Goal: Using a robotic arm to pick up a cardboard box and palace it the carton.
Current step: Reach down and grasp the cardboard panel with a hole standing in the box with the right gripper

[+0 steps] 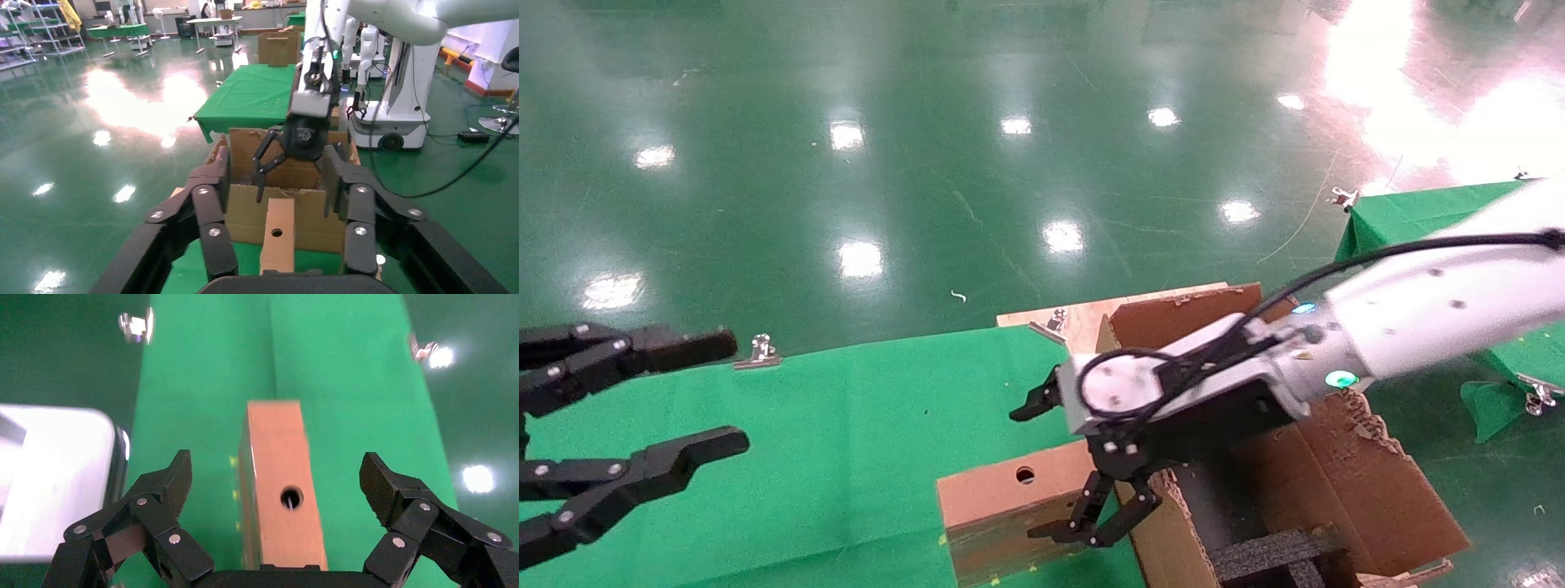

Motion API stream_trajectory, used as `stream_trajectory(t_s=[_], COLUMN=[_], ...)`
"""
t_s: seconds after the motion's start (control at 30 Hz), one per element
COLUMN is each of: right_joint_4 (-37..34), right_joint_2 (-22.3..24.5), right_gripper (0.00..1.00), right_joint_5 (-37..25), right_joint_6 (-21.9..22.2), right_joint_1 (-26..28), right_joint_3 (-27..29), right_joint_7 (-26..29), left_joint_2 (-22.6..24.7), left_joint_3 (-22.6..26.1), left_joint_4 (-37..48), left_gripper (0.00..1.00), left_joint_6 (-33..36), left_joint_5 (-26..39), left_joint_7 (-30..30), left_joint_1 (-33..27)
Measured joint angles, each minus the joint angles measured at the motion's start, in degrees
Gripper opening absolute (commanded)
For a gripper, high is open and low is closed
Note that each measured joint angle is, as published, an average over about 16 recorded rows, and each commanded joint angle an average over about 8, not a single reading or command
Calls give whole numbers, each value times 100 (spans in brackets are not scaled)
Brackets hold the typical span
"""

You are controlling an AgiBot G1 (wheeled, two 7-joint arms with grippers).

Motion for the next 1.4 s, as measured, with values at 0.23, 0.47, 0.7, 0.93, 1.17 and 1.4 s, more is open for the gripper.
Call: stream_trajectory(t_s=[0.23, 0.47, 0.7, 0.93, 1.17, 1.4], right_joint_4=[-529, -1112, -1564, -1829, -1904, -1889], right_joint_2=[-507, -1015, -1393, -1609, -1670, -1657], right_gripper=[100, 100, 100, 70, 0, 0], right_joint_5=[-619, -1087, -1366, -1493, -1531, -1524], right_joint_6=[10, 29, 44, 48, 48, 46], right_joint_1=[605, 1023, 1279, 1431, 1484, 1472], right_joint_3=[-854, -1544, -2054, -2373, -2475, -2458], right_joint_7=[-229, -579, -895, -1084, -1141, -1138], left_joint_2=[0, 0, 0, -1, -1, -1], left_joint_3=[0, 0, 1, 0, 0, 0], left_joint_4=[0, 0, 0, 1, 1, 1], left_gripper=[0, 0, 19, 100, 100, 100], left_joint_6=[0, 0, 0, -1, -2, -2], left_joint_5=[0, 0, 0, -1, -1, -2], left_joint_7=[0, 0, 0, 1, 1, 1], left_joint_1=[0, 0, 0, 1, 1, 1])
